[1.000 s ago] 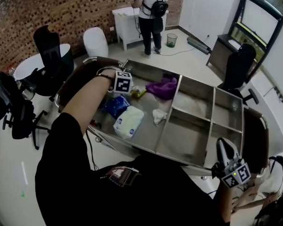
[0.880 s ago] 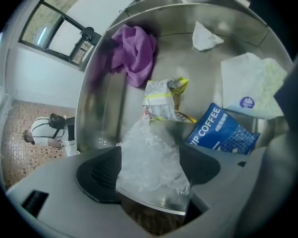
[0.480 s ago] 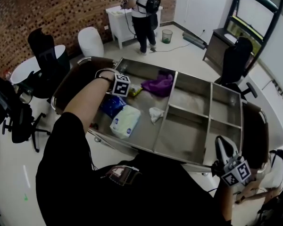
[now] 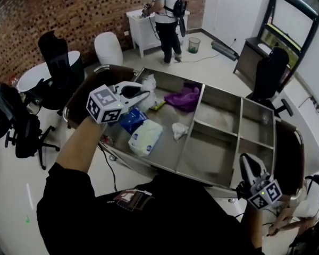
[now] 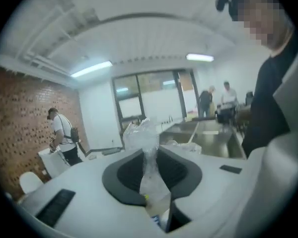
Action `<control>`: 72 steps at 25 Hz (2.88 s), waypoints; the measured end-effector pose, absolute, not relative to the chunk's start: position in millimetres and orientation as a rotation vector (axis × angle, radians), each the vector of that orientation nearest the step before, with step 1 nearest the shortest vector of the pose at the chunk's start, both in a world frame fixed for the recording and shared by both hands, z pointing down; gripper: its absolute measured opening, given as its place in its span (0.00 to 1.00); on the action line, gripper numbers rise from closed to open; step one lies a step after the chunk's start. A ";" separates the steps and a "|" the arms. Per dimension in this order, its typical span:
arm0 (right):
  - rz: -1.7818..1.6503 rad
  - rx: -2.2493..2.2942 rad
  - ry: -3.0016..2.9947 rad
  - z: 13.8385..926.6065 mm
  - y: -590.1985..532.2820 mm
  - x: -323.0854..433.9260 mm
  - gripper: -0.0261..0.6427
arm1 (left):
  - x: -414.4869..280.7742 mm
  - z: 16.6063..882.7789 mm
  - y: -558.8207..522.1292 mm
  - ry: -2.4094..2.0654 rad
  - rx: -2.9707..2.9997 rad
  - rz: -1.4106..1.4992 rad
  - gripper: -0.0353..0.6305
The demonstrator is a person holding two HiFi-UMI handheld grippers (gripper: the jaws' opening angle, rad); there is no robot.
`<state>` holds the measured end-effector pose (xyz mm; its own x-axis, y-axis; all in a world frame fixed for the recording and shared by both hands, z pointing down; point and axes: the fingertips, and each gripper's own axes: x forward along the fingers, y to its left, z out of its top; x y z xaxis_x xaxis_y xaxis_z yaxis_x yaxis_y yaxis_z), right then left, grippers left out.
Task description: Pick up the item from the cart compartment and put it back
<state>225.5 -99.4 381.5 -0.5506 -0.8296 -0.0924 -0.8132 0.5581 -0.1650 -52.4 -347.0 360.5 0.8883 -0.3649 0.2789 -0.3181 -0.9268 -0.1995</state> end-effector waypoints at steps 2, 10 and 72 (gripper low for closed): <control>-0.158 -1.375 2.646 382.3 -102.7 219.3 0.07 | -47.4 343.9 -313.5 0.522 -3.054 -0.132 0.14; -0.165 -1.320 2.681 381.8 -112.6 204.0 0.07 | -3.7 348.5 -225.3 0.369 -3.307 0.404 0.08; -0.087 -1.838 2.212 424.2 96.5 468.7 0.07 | 367.7 514.8 -91.2 -0.101 -2.768 -1.105 0.16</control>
